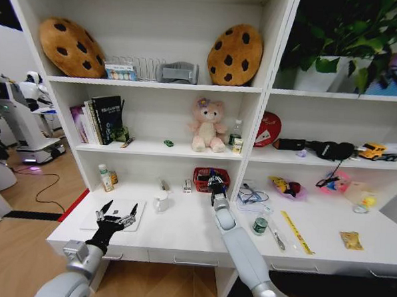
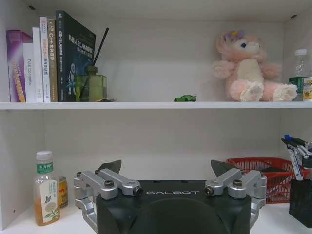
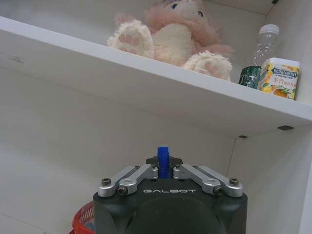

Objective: Organize the objects on the table.

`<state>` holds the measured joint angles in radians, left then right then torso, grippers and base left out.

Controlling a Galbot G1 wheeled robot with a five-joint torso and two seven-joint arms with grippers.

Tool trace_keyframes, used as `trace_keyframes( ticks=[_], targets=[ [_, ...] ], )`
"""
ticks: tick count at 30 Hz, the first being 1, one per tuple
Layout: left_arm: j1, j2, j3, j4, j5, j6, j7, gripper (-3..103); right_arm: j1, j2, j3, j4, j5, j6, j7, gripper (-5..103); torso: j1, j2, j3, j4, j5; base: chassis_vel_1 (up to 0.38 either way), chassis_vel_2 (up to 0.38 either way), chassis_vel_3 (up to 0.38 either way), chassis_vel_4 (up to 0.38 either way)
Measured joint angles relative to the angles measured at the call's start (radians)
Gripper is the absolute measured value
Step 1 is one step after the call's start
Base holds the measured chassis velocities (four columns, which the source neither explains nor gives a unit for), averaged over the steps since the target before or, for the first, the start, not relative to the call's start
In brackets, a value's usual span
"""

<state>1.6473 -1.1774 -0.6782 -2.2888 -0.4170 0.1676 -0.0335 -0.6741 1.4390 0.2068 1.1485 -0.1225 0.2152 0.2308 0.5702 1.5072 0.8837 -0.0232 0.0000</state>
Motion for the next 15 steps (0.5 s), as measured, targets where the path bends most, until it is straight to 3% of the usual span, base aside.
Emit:
trace_keyframes(
  ticks=[15],
  targets=[
    [0.0,0.0,0.0,0.0,0.0,0.0,0.0,100,-0.01,0.047,0.003,-0.065,0.034,-0.01,0.048,8,0.0,0.0,0.0,0.0,-0.0001,0.0,0.0,0.0,0.0]
  ],
)
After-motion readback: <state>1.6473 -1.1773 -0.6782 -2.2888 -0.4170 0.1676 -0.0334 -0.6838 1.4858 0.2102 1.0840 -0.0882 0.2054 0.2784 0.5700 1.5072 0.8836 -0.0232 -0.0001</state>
